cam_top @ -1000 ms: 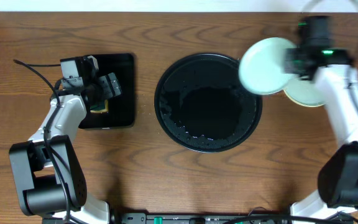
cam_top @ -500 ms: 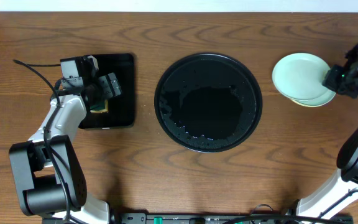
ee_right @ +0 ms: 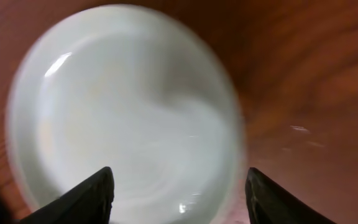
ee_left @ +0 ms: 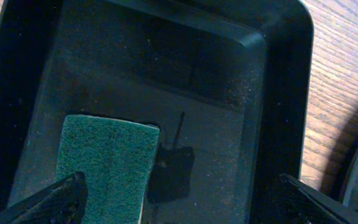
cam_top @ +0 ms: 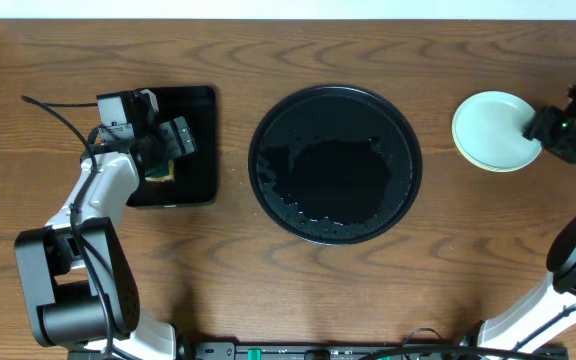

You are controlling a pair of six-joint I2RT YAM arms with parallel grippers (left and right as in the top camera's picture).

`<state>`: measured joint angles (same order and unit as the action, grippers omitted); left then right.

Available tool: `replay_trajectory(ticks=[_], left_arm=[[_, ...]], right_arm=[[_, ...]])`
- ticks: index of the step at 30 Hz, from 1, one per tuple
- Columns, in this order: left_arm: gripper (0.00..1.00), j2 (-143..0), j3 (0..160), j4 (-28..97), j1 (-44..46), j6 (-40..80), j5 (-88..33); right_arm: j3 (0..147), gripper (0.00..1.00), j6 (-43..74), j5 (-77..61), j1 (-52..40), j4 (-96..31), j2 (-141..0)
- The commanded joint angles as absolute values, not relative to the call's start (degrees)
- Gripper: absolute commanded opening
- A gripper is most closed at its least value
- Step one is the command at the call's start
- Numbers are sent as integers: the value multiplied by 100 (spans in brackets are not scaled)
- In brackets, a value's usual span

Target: Clean dirty plates on tray and stack at the side

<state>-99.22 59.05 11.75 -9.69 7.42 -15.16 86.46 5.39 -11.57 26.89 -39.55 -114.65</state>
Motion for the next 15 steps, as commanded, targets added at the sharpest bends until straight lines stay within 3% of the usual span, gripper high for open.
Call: replay_trajectory(ticks=[1,2,4,8,15], left_arm=[[95,-9869,5927,1170,-991,690,-1584],[95,-9869,5927,1170,-989,687,-1584],[95,-9869,5927,1170,-989,690,-1584],[95,-9869,5927,1170,-991,690,-1584],[95,-9869,5927,1170,-989,690,-1584]], right_arm=[[8698,68,290,-2008,2145,-4062,-11365],[8698,71,292,-2112,1981,-4128,-11365],[8698,99,292,-2171,1643,-4274,-11365],[8698,99,292,-1664,672,-4346,-11365],[8698,99,292,-1608,12,-4351,-11365]])
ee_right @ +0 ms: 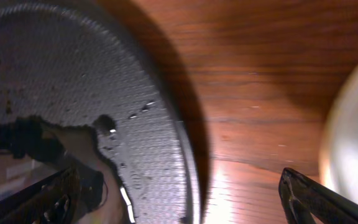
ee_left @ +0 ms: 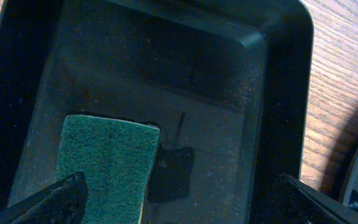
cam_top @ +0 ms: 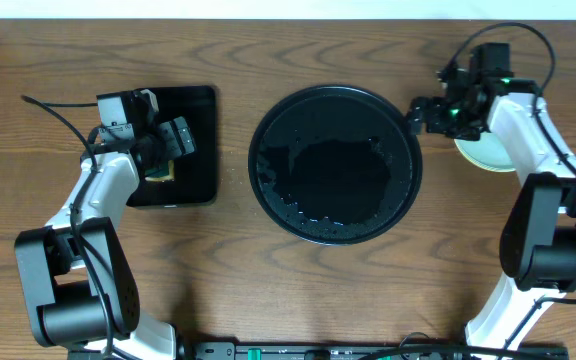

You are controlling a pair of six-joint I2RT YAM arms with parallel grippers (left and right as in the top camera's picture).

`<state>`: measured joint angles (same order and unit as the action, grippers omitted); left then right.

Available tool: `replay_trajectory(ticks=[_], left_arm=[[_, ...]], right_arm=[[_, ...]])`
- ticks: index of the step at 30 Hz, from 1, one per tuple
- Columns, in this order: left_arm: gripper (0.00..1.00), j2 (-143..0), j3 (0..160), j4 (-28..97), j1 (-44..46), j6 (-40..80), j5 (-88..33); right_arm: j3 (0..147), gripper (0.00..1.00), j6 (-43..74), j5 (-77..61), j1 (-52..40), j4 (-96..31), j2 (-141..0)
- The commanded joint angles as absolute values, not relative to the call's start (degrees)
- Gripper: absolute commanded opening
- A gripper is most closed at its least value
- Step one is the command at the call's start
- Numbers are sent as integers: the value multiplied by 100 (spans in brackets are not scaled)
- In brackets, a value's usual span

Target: Clean dirty plates on tray and stack at the side

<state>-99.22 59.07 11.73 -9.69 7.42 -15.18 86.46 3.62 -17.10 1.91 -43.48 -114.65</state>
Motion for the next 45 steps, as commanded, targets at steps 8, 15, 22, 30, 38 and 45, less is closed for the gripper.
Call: replay_trajectory(ticks=[8,15,22,30,38,45], left_arm=[[95,-9869,5927,1170,-991,687,-1584],[95,-9869,5927,1170,-991,690,-1584],[95,-9869,5927,1170,-991,690,-1584],[95,-9869,5927,1170,-989,690,-1584],[95,-9869,5927,1170,-991,690,-1584],[95,-9869,5927,1170,-991,690,-1584]], right_arm=[[8698,99,292,-1608,-336,-4351,-11365],[8698,99,292,-1608,-340,-4351,-11365],[8676,99,292,-1588,-346,-4329,-11437],[8676,99,292,-1588,-379,-4333,-10604],[8676,99,290,-1566,-377,-4331,-7996],[8595,99,-440,-1184,-377,-4268,-5894]])
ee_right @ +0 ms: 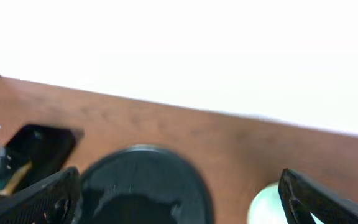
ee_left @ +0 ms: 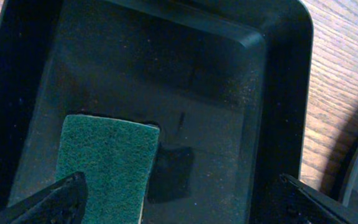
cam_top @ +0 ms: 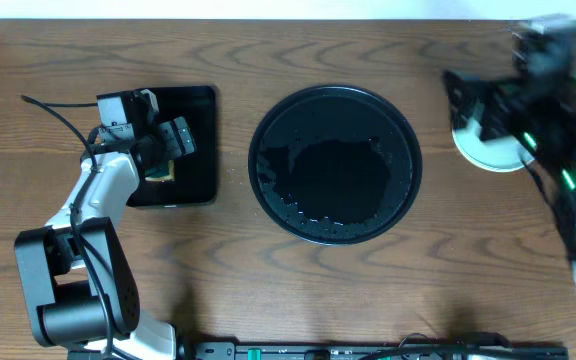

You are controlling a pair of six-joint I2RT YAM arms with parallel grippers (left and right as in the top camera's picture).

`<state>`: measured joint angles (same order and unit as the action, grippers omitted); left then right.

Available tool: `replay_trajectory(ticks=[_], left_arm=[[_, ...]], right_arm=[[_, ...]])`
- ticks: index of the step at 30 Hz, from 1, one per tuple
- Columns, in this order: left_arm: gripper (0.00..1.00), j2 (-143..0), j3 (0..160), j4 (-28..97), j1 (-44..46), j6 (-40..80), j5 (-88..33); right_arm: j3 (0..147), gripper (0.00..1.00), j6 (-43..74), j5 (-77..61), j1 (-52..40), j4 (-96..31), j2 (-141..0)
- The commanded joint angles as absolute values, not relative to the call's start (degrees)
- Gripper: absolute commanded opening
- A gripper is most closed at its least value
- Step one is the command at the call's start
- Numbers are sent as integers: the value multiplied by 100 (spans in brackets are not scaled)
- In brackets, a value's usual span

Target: Clean dirty plates on tray and stack at the side

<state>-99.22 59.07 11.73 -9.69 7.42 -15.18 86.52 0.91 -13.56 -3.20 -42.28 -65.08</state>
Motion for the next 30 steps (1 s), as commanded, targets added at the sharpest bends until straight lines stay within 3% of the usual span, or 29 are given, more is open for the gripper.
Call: replay_trajectory(ticks=[1,8,15,22,30], left_arm=[[95,-9869,5927,1170,-991,687,-1584],[95,-9869,5927,1170,-991,690,-1584],[95,-9869,5927,1170,-991,687,-1584],[95,-9869,5927,1170,-989,690,-1584],[95,-9869,5927,1170,-991,690,-1584]], right_arm=[[8493,99,-602,-1184,-377,-4265,-5566],[6803,99,-1341,-1181,-242,-3970,-3238],[4134,99,-1588,-1243,-143,-2091,-915],[1863,99,-917,-1328,-27,832,-239],[272,99,-491,-1330,-30,1286,-27]])
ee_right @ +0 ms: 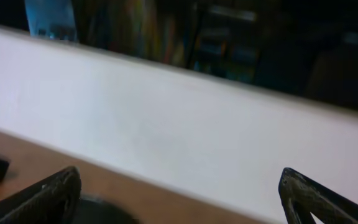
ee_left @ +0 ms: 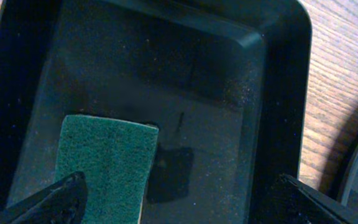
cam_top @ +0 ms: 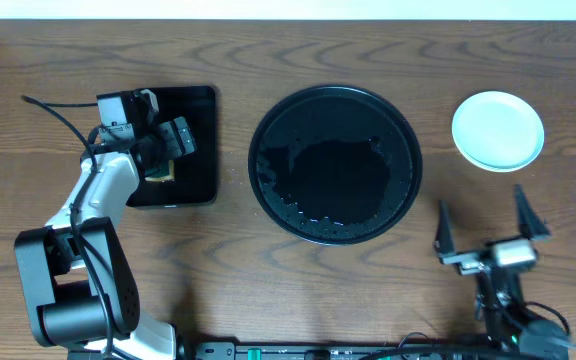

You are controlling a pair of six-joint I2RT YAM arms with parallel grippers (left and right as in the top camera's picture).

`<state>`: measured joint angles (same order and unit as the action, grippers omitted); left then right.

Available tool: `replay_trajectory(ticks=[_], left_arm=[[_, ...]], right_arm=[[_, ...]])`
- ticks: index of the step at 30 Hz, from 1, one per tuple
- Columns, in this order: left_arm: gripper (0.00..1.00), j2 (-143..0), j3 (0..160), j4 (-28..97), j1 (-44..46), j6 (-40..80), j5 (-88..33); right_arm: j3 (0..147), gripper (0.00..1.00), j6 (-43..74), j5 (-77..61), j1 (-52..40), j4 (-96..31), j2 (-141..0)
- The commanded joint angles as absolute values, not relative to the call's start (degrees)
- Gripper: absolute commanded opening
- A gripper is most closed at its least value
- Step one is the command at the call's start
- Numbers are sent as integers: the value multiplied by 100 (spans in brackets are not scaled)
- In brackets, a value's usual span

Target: Clean dirty plates on tray and stack at the side

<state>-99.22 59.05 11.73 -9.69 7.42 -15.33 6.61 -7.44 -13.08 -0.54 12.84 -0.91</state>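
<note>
A stack of clean white plates [cam_top: 498, 131] sits on the table at the far right, beside the round black tray [cam_top: 334, 120], which is wet and holds no plate. My right gripper [cam_top: 486, 226] stands open near the front right edge, well apart from the plates; in the right wrist view the right gripper [ee_right: 180, 198] faces the white back wall with nothing between its fingers. My left gripper [cam_top: 173, 140] hangs open over the black rectangular tray [ee_left: 278, 93]. A green sponge [ee_left: 104, 165] lies in that tray, by the left finger of the left gripper [ee_left: 179, 200].
The brown wooden table [cam_top: 228, 270] carries the two trays and the plate stack. A black cable [cam_top: 53, 115] runs from the left arm. The white wall [ee_right: 166, 124] bounds the far side of the table.
My right arm was a raised blur over the white plates at the far right; now its open gripper is near the front right edge, pointing at the back wall. The left gripper has not moved.
My right gripper was open at the edge of the white plate stack. Then it stood open between the round tray and the plates, then raised above them, and now it is at the front right. My left gripper stayed open over the sponge.
</note>
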Motion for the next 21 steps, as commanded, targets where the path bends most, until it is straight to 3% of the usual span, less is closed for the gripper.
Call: replay_trajectory(ticks=[1,10,21], left_arm=[[95,-9869,5927,1170,-991,690,-1584],[95,-9869,5927,1170,-991,687,-1584],[95,-9869,5927,1170,-991,690,-1584]], right_arm=[[167,99,-550,-1361,-30,1288,-27],[30,99,-904,-1396,-30,-246,-27],[32,99,-884,-1374,-30,-307,-32]])
